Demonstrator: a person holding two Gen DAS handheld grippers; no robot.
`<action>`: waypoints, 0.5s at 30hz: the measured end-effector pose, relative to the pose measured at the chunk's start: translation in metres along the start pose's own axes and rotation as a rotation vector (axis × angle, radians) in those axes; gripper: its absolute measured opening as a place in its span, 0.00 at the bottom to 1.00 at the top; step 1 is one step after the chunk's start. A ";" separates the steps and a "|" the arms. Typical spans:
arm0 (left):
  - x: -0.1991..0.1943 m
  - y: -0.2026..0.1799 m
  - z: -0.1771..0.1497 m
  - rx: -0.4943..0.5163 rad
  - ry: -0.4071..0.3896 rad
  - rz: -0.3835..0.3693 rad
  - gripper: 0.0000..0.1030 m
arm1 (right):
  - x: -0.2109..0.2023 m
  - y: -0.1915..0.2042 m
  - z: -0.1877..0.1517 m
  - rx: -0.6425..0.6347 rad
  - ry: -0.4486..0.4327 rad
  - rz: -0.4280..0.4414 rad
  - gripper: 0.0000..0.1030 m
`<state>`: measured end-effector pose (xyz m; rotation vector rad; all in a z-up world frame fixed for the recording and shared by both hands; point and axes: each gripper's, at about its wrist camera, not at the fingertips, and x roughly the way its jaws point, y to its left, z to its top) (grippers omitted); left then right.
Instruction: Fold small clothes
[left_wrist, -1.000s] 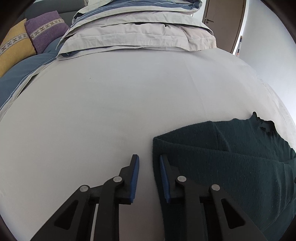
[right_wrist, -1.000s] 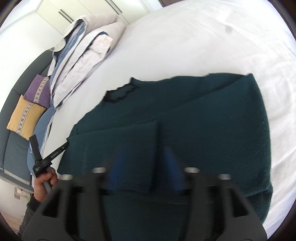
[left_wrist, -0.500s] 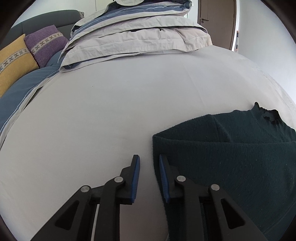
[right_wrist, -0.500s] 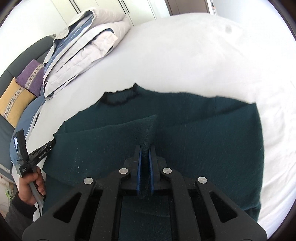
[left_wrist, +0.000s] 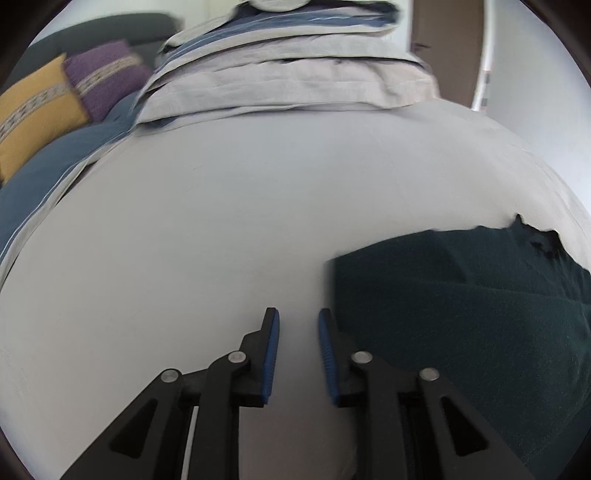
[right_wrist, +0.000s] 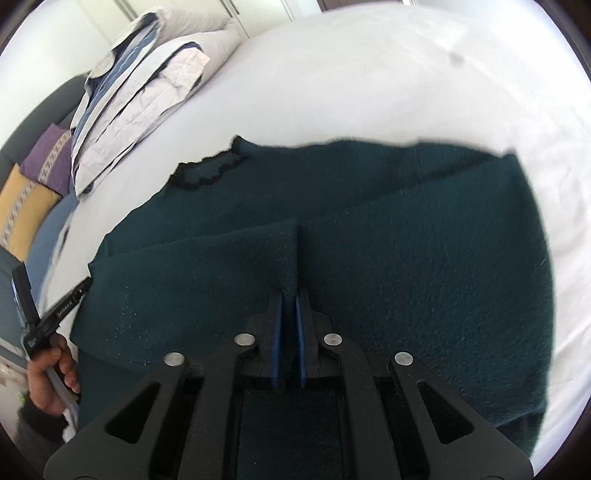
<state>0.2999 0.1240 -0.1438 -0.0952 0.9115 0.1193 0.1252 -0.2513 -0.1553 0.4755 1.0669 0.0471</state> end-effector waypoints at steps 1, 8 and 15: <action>-0.007 0.007 -0.002 -0.031 -0.005 -0.021 0.21 | -0.005 -0.003 0.001 0.024 0.008 0.016 0.06; -0.060 -0.004 -0.016 0.029 -0.114 -0.046 0.21 | -0.056 0.014 -0.010 -0.003 -0.124 0.027 0.19; -0.021 -0.039 -0.043 0.227 -0.045 0.074 0.25 | -0.018 0.020 -0.034 -0.079 -0.047 0.004 0.14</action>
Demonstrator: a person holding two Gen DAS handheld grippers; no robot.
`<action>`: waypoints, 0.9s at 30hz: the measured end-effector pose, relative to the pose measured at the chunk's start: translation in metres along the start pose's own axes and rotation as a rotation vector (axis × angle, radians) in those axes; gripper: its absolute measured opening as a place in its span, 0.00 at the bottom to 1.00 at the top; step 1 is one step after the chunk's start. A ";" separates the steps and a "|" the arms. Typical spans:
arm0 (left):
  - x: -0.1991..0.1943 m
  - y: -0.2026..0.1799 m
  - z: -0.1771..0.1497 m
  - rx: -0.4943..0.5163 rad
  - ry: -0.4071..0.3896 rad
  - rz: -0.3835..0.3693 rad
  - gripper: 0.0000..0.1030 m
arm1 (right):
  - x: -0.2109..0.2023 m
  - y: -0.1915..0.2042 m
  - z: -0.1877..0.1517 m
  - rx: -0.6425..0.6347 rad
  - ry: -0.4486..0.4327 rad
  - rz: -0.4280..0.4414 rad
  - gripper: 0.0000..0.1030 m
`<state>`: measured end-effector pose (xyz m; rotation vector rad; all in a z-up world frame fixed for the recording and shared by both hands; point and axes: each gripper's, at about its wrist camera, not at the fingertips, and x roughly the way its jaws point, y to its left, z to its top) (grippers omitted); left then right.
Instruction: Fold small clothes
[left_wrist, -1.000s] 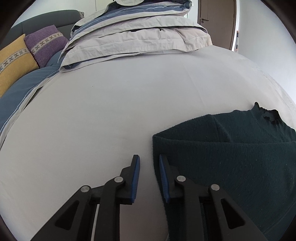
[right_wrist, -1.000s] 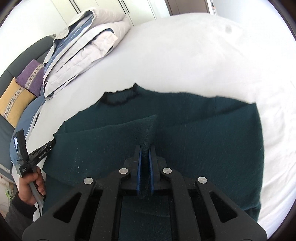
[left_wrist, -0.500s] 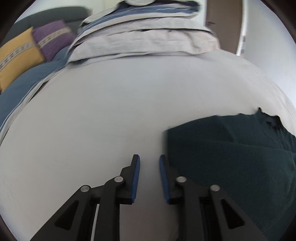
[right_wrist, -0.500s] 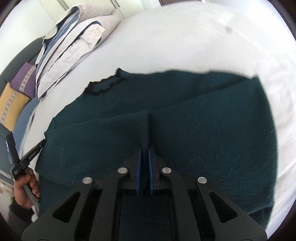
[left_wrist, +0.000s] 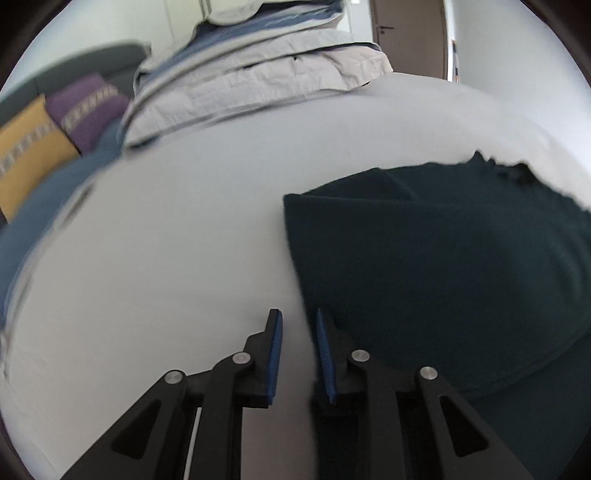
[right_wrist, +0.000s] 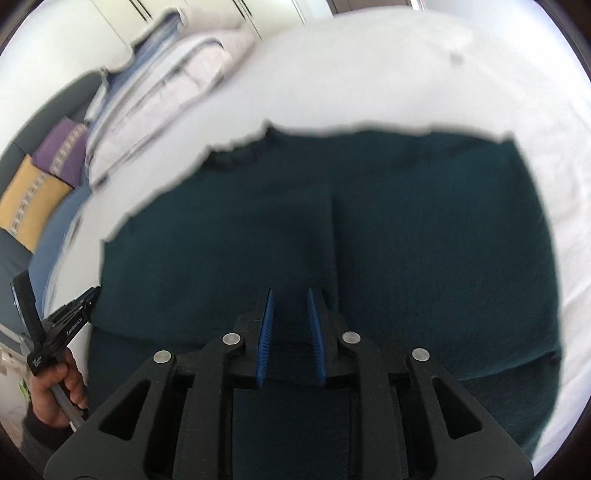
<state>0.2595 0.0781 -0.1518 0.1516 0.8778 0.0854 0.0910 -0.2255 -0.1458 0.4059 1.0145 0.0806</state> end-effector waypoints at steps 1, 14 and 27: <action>-0.001 0.001 0.001 0.009 0.002 0.035 0.24 | -0.001 -0.003 -0.001 -0.002 -0.002 0.003 0.14; -0.085 0.061 -0.058 -0.200 0.024 -0.133 0.53 | -0.143 -0.008 -0.067 0.040 -0.177 0.099 0.66; -0.192 0.074 -0.226 -0.319 0.209 -0.407 0.55 | -0.228 -0.064 -0.241 0.129 -0.086 0.159 0.66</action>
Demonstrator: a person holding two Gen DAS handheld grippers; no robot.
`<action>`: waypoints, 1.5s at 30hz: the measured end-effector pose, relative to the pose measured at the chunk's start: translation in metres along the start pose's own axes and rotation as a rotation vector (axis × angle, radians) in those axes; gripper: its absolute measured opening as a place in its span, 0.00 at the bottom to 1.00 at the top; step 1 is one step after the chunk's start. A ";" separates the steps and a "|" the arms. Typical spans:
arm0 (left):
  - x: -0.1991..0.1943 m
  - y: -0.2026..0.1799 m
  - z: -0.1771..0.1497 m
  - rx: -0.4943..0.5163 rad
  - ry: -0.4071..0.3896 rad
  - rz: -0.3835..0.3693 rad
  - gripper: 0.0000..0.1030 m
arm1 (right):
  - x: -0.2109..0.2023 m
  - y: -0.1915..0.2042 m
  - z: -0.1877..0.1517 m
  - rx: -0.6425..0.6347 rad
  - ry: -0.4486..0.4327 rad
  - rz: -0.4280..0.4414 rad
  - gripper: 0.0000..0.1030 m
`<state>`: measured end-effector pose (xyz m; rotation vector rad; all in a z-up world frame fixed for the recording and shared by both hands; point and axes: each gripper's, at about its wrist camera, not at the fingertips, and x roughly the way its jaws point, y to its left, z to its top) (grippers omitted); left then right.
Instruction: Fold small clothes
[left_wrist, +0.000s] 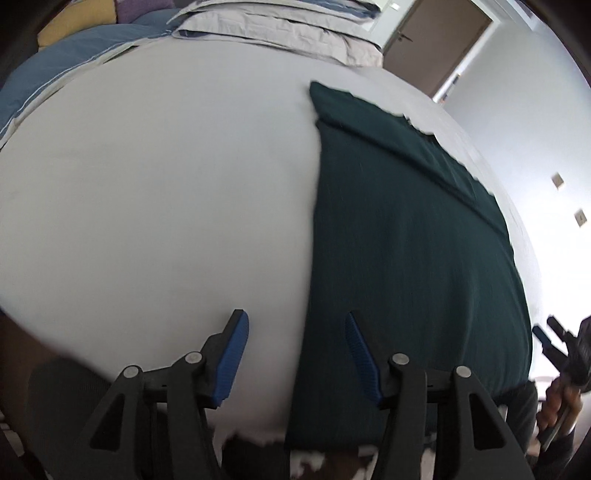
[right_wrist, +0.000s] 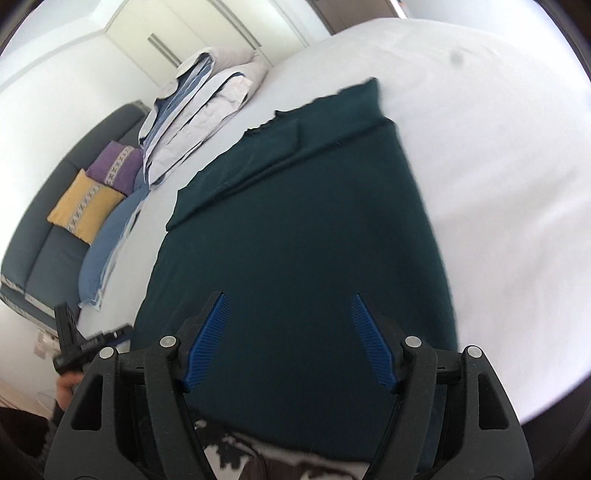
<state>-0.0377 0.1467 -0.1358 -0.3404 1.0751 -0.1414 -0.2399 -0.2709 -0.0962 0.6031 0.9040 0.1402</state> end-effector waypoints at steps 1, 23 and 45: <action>-0.001 0.000 -0.007 -0.001 0.011 -0.010 0.55 | -0.005 -0.007 -0.005 0.019 -0.003 0.002 0.65; 0.011 0.043 -0.022 -0.249 0.174 -0.309 0.20 | -0.038 -0.057 -0.030 0.121 0.060 0.001 0.59; 0.007 0.035 -0.021 -0.190 0.149 -0.231 0.07 | -0.033 -0.105 -0.056 0.247 0.218 -0.067 0.37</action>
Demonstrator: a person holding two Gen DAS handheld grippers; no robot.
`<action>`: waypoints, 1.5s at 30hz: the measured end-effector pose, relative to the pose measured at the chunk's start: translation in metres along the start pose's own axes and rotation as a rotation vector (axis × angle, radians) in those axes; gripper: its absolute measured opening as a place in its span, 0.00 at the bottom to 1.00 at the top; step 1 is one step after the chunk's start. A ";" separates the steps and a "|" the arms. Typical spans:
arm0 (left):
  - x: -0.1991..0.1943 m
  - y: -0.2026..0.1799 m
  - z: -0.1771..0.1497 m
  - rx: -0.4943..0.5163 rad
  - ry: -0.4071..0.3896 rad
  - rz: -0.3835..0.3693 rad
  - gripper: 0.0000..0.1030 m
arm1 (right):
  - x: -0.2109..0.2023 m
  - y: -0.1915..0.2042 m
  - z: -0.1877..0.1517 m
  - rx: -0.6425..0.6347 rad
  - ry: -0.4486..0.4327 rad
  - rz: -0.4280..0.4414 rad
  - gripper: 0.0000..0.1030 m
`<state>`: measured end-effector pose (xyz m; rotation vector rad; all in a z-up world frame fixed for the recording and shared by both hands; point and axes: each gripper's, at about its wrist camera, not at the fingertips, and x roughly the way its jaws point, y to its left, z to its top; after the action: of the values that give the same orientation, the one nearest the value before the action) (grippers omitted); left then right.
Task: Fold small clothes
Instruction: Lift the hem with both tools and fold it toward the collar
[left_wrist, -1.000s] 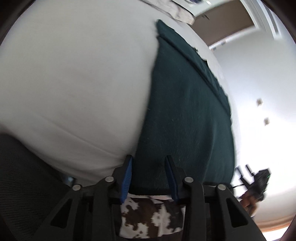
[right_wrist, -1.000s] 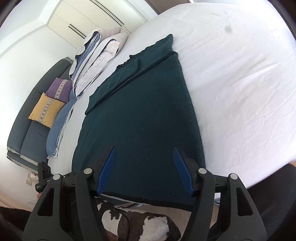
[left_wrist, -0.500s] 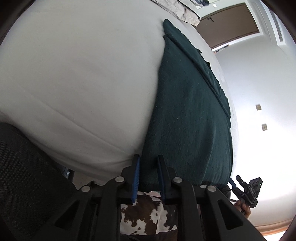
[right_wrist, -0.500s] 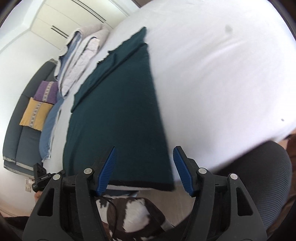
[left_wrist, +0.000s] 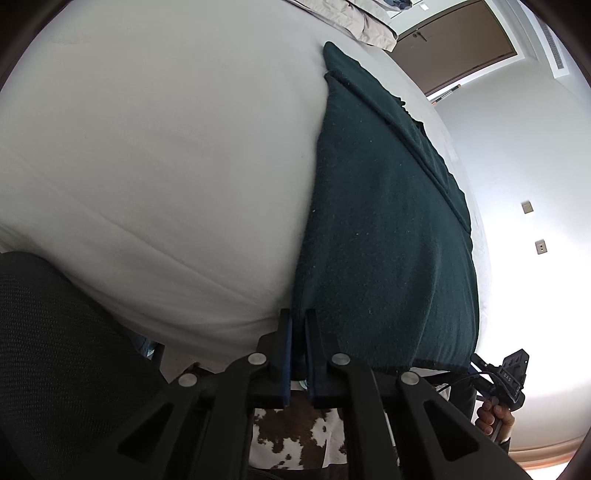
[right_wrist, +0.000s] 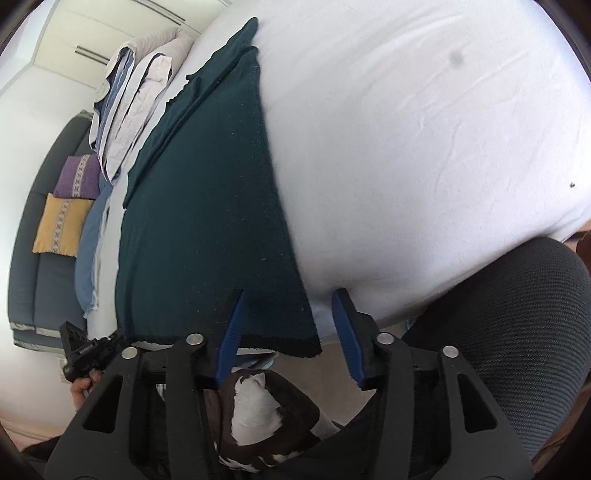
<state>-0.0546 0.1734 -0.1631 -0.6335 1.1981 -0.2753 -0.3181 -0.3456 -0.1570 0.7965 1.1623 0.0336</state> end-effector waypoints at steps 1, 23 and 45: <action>-0.001 0.000 0.000 -0.002 -0.002 -0.002 0.06 | 0.001 -0.001 -0.001 0.005 0.005 0.002 0.34; -0.063 -0.014 0.017 -0.063 -0.142 -0.231 0.06 | -0.046 0.066 0.020 -0.031 -0.181 0.239 0.06; -0.069 -0.063 0.135 -0.117 -0.274 -0.408 0.06 | -0.062 0.134 0.167 0.022 -0.354 0.421 0.06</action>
<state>0.0537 0.2014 -0.0426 -0.9861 0.8189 -0.4473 -0.1572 -0.3639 -0.0037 1.0105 0.6498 0.2207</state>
